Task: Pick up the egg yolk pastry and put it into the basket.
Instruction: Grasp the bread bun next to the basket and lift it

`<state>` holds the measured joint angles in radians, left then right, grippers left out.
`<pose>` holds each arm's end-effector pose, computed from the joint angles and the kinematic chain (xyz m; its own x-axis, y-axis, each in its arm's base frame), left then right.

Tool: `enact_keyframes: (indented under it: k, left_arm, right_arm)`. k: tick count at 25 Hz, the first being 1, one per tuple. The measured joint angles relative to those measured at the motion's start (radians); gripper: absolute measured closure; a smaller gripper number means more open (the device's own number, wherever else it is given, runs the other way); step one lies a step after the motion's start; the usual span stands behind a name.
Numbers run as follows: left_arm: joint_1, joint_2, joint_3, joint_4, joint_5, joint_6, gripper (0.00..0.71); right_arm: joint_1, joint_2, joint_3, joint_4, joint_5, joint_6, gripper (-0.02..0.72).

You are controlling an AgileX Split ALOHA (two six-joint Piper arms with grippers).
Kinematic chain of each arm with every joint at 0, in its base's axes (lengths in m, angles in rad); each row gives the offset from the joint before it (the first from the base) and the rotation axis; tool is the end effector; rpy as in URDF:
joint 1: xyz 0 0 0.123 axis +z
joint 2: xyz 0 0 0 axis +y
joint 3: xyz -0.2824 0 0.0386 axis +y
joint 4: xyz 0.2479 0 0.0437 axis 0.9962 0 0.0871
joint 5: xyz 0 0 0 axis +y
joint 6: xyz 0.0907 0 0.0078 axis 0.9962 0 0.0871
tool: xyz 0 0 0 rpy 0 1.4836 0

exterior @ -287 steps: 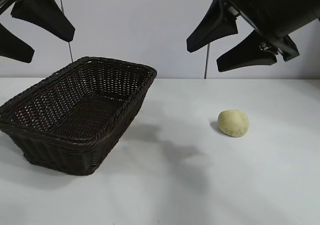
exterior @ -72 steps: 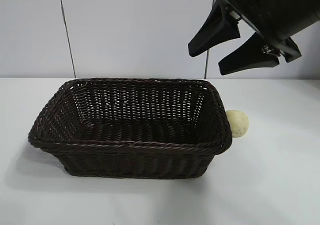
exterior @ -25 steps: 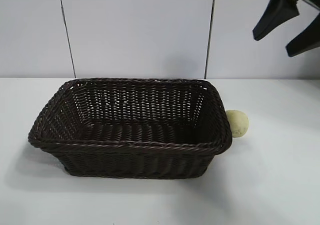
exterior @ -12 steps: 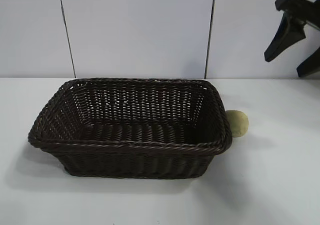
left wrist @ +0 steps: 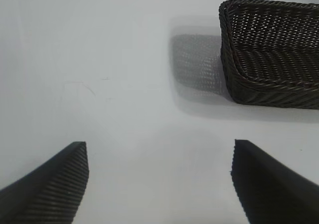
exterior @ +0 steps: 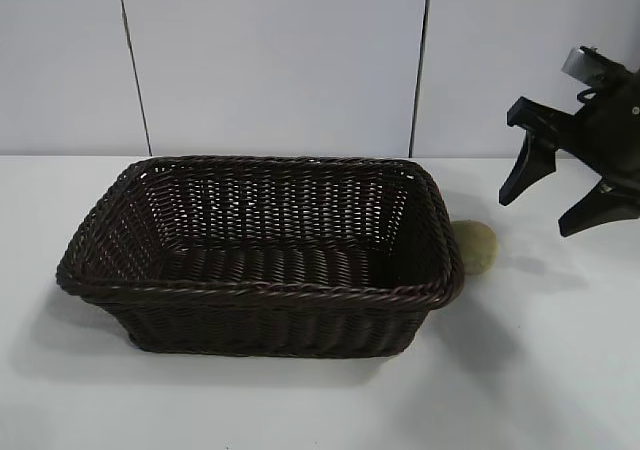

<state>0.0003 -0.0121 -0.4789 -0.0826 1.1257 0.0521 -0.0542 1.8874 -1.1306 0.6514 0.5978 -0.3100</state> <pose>-0.0073 -0.0068 0.2663 -0.5183 0.0163 -0.8550 0.0719 0.9971 -0.0246 0.3696 0.0111 0.1622 -0.9095 0.2844 -0.3032 0.1485 0.9035 0.4021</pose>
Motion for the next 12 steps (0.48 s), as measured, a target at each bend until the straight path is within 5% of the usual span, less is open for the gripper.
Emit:
enact_keyframes:
  k: [12]
  left_arm:
    - [0.000,0.000,0.000,0.000,0.000,0.000,0.139]
  right_arm:
    - [0.008,0.082,-0.010,0.222,-0.029,-0.160,0.217]
